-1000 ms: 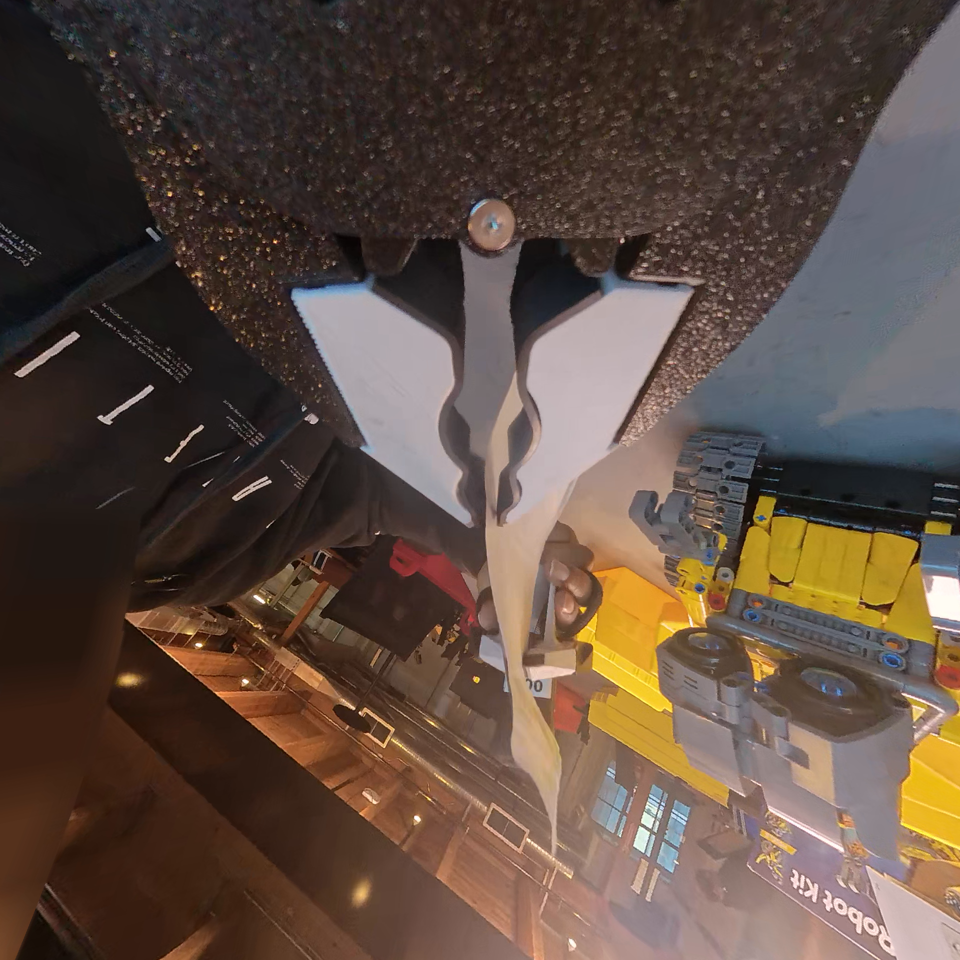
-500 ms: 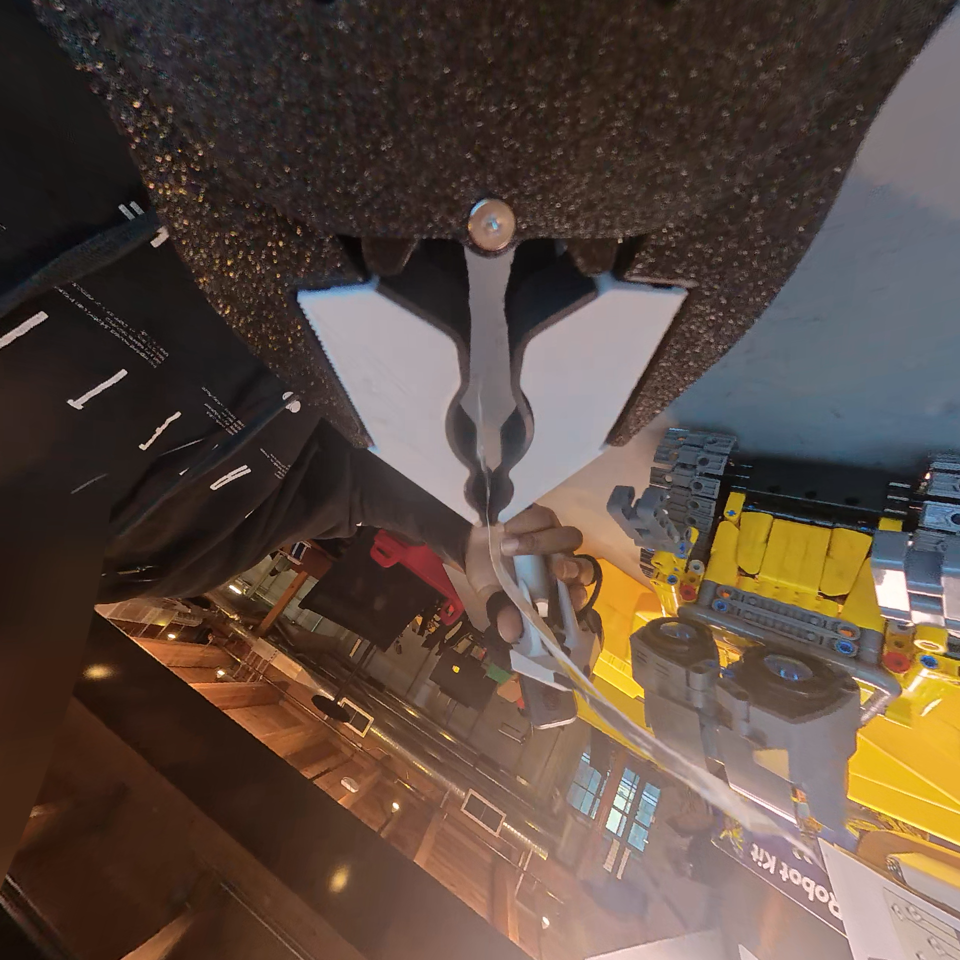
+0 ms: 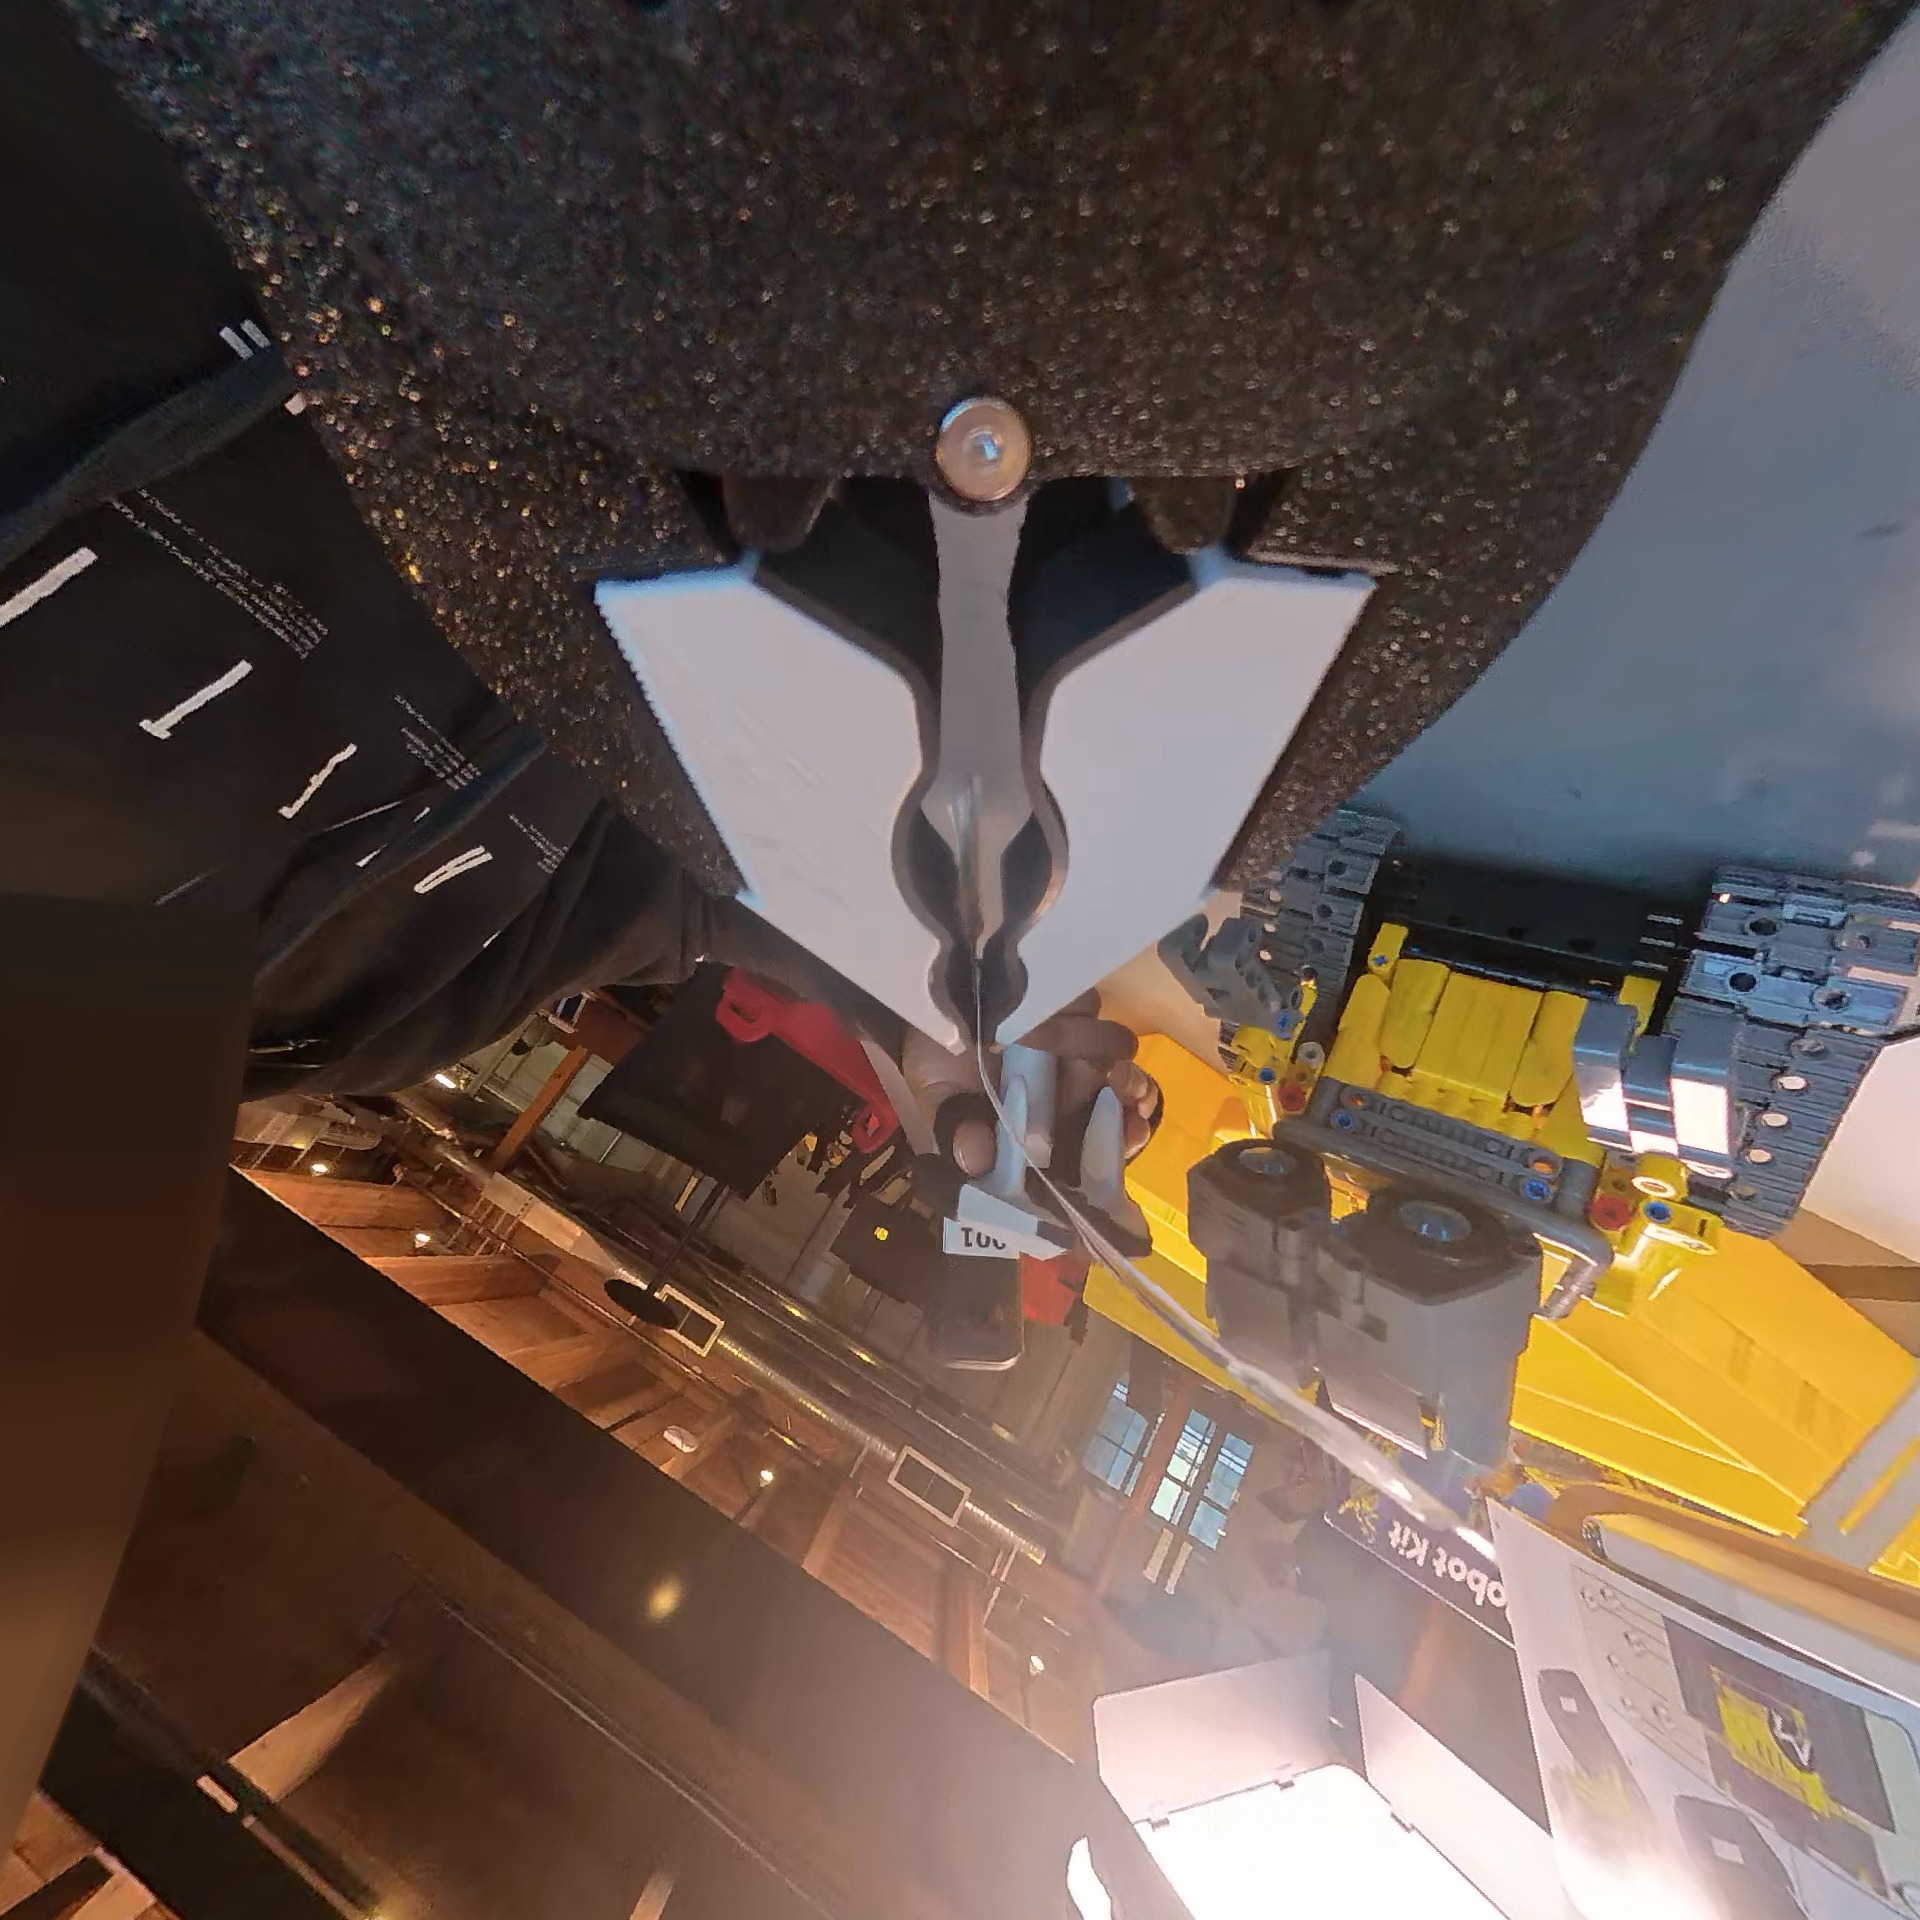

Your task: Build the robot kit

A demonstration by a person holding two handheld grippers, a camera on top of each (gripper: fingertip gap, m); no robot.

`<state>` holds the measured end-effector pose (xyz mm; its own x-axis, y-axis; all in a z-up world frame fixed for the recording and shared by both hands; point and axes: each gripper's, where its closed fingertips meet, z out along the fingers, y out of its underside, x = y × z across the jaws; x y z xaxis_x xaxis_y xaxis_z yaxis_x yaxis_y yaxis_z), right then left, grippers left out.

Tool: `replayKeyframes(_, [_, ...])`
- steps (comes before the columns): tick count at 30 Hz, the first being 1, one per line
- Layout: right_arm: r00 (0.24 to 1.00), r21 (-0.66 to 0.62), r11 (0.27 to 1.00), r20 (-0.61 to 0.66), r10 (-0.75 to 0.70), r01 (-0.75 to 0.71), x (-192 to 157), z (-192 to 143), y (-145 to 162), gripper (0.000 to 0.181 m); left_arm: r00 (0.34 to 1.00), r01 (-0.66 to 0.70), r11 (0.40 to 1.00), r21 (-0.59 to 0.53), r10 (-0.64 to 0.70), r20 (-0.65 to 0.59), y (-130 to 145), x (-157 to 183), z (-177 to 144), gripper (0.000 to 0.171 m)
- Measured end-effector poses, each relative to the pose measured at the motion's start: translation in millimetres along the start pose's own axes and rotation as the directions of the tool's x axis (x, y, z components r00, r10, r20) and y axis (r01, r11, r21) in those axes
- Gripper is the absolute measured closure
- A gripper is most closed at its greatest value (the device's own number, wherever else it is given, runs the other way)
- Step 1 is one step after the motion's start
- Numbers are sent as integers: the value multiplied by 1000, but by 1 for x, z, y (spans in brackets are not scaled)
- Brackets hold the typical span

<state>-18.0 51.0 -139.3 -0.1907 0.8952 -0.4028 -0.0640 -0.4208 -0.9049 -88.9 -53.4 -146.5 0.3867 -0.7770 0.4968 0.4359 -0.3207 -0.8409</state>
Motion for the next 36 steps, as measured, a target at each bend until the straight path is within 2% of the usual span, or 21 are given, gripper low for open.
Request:
replayKeyframes(4, [977,20,978,-62,-205,206,-2,-9,-17,152,1000,-1,999,43,1,-3,-9,1,-6,171])
replayKeyframes(6, [915,23,919,-106,-389,393,-9,-14,-27,142,1000,0,998,63,0,1,-14,0,-8,171])
replayKeyframes(8, [796,-18,800,-88,-599,599,-26,-13,-23,133,1000,3,997,83,-3,2,-18,0,-11,171])
replayKeyframes(10, [661,-72,662,-37,-749,746,-44,-6,-8,127,1000,9,995,104,-10,3,-22,-1,-13,171])
replayKeyframes(13, [485,-147,475,44,-873,868,-61,12,25,109,1000,24,992,126,-25,3,-25,-2,-14,171])
replayKeyframes(16, [233,-209,209,93,-968,955,-64,27,53,98,999,46,989,137,-45,-12,-26,0,-13,171])
replayKeyframes(18, [81,-234,53,113,-990,971,-59,32,64,97,998,55,989,139,-52,-23,-26,2,-13,171])
replayKeyframes(20, [-9,-256,-28,75,-997,966,-53,35,62,105,998,59,989,133,-57,-22,-26,3,-12,171])
replayKeyframes(22, [-100,-259,-106,36,-994,960,-53,36,56,122,998,66,990,121,-65,-8,-24,0,-12,171])
replayKeyframes(24, [-136,-267,-139,30,-990,954,-52,37,55,142,997,72,990,121,-72,-2,-24,-1,-12,171])
replayKeyframes(28, [-142,-263,-127,-37,-989,956,-56,37,48,180,997,80,988,134,-80,-9,-25,0,-13,171])
replayKeyframes(30, [-140,-260,-120,-62,-988,958,-58,38,45,181,997,67,986,155,-63,-33,-29,6,-12,171])
replayKeyframes(33, [-152,-289,-107,-138,-979,951,-57,39,33,181,995,35,980,196,-17,-93,-34,23,-7,141])
replayKeyframes(36, [-141,-319,-64,-226,-964,946,-55,38,16,181,996,1,987,158,14,-93,-23,32,9,118])
